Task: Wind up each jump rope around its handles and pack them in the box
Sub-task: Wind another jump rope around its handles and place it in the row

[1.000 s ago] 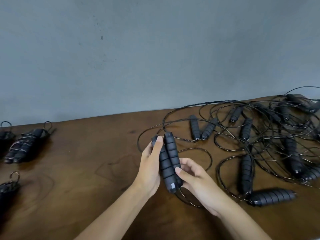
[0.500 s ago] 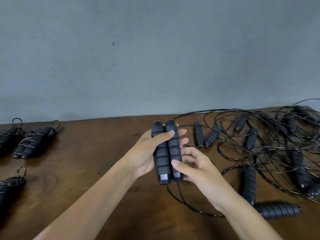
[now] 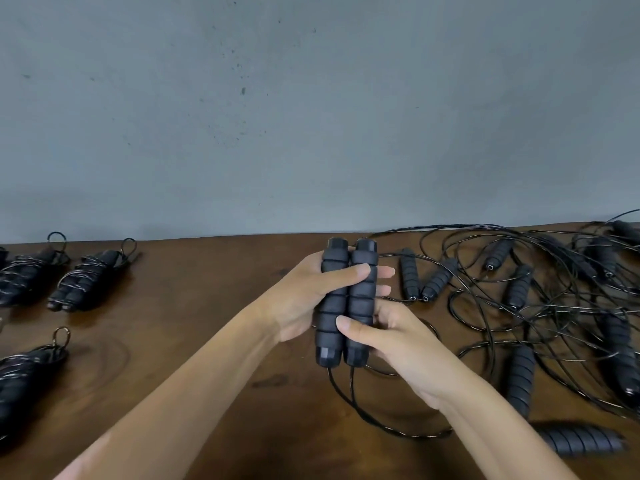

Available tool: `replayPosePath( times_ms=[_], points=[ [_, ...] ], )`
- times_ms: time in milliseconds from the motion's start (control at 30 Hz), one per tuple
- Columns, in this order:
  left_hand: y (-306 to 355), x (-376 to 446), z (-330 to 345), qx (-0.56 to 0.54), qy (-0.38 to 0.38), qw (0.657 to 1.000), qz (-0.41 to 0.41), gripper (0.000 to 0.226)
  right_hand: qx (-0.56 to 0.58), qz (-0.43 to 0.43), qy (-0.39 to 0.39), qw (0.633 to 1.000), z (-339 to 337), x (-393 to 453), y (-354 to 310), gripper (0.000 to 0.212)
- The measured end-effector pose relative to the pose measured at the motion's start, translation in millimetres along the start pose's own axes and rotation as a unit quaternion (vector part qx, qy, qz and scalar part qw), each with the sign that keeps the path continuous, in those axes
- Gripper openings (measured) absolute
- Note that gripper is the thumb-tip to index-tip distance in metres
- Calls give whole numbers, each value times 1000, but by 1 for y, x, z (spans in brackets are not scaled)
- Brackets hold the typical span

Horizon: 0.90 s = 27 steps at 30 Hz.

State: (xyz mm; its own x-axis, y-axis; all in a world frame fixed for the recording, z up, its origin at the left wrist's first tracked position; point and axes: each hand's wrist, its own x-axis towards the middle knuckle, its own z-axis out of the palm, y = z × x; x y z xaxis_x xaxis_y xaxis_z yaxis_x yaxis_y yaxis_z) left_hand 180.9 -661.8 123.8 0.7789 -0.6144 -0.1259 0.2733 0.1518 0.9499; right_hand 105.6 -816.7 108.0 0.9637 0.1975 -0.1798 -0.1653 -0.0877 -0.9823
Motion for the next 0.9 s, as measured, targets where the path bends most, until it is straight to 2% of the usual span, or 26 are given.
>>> replayPosePath(
  times_ms=[133,233,367,500,633,733,767,800,900],
  points=[
    [-11,-2,-1,-26,76,997,5,58,0,-15,20,1000,1,7,-1,18],
    [-24,-7,-1,-64,90,994,-15,73,-16,-30,34,999,1,10,-5,17],
    [-42,-18,3,-101,67,992,-25,64,-28,-32,28,999,1,14,-7,18],
    [-44,-23,5,-143,58,987,-50,56,-67,0,-28,997,-1,16,-14,19],
    [-38,-24,2,-188,30,978,-82,46,-44,92,-86,991,-10,28,-19,25],
    [-35,-25,0,-191,8,978,-86,48,-107,160,-34,981,-13,40,-24,41],
    [-35,-25,0,-188,5,978,-86,48,-164,163,-24,973,-16,39,-28,37],
    [-33,-24,0,-185,2,979,-86,46,-228,145,-17,963,-20,35,-36,37],
    [-27,-24,2,-150,-1,986,-75,41,-334,28,76,939,-35,21,-50,61]
  ],
)
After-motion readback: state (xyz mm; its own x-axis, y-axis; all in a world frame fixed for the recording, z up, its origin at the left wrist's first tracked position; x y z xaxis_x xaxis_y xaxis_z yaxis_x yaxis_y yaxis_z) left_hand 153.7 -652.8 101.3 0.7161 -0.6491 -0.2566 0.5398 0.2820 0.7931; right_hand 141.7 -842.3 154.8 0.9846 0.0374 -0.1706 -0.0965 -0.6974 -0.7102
